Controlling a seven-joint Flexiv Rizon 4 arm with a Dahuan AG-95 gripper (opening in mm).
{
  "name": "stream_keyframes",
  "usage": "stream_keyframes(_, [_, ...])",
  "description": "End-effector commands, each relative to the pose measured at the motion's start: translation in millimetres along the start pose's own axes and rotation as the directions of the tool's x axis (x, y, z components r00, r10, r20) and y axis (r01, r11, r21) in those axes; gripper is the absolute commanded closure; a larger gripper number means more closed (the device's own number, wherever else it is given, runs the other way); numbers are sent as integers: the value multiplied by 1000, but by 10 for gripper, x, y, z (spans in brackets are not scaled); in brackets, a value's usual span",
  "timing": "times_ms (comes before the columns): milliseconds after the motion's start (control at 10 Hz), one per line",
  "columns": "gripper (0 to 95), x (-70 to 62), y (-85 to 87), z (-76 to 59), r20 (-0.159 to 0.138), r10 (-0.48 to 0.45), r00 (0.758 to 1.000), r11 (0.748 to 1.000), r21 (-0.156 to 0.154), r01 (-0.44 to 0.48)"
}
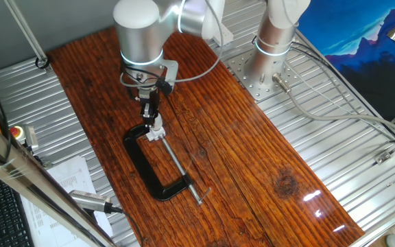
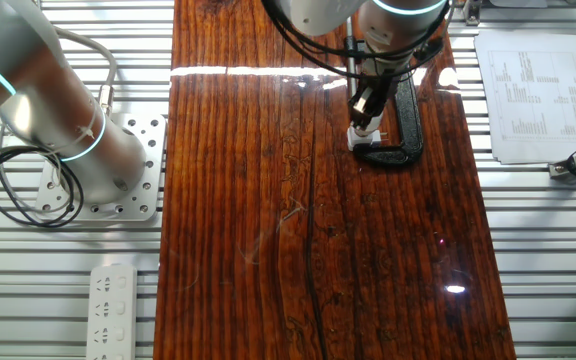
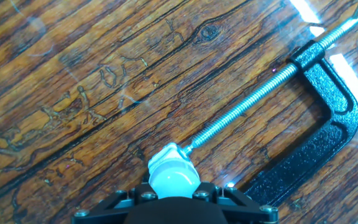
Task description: Install the light bulb by rotating it
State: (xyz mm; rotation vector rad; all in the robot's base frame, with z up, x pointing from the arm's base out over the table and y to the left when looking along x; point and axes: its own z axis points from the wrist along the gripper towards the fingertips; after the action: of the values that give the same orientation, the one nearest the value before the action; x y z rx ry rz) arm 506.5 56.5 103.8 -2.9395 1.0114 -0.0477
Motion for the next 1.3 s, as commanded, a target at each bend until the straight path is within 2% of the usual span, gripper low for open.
stream_keyframes(100, [760, 1, -9, 4, -13, 33, 999, 999, -2, -33])
stream_keyframes(300, [760, 2, -7, 4, -21, 88, 996, 996, 2, -88])
stream_keyframes(400, [950, 2, -7, 4, -26, 123, 992, 992, 6, -122])
stream_keyframes(500, [950, 2, -7, 8, -34, 167, 985, 986, 15, -166])
stream_keyframes(800, [950, 5, -3, 7, -48, 213, 976, 977, 17, -212])
stream_keyframes(1000, [950, 11, 3, 12, -64, 295, 953, 955, 28, -294])
stream_keyframes(1300, [950, 14, 7, 10, -78, 388, 918, 922, 22, -387])
